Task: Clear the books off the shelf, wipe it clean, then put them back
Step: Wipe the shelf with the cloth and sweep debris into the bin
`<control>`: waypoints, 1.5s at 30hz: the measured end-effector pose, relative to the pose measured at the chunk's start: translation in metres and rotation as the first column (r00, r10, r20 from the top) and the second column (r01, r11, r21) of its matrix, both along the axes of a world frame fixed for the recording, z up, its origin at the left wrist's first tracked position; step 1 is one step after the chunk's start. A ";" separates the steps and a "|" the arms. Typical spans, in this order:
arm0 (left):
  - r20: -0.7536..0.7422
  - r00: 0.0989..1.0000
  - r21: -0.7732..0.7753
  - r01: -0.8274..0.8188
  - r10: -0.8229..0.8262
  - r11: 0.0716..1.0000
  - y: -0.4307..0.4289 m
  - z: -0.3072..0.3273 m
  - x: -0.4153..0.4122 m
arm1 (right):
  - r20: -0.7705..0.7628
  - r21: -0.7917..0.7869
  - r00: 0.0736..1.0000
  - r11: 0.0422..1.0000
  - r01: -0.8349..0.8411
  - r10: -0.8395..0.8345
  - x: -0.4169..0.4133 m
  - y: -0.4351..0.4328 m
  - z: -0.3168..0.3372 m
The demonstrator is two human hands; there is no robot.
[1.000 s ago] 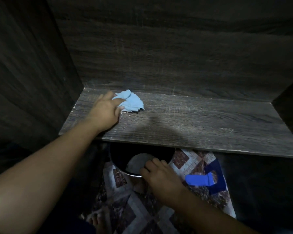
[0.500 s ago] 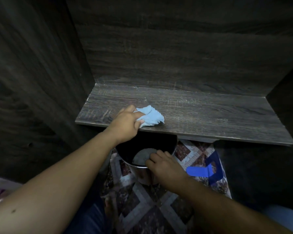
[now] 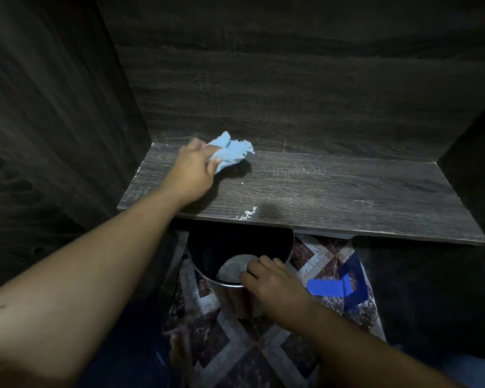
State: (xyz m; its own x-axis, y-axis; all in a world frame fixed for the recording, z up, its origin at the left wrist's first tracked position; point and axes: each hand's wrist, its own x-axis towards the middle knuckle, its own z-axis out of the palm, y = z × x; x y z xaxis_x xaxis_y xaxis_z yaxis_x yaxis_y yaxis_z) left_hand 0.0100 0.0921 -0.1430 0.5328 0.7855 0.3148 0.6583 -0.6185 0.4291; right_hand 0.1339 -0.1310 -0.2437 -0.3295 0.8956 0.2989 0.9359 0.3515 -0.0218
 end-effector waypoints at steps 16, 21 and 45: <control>-0.267 0.946 -0.015 0.185 -0.182 0.983 0.026 -0.026 0.029 | -0.018 -0.033 0.999 0.999 0.035 -0.036 0.017 -0.002 -0.005; -0.303 0.928 0.035 0.239 -0.218 0.970 -0.015 -0.030 0.014 | 0.016 -0.019 0.999 0.999 0.043 -0.042 0.014 -0.005 -0.003; -0.205 0.971 -0.101 0.105 -0.124 0.989 -0.025 -0.011 0.027 | 0.030 0.042 0.998 0.998 0.054 -0.056 0.010 -0.016 0.001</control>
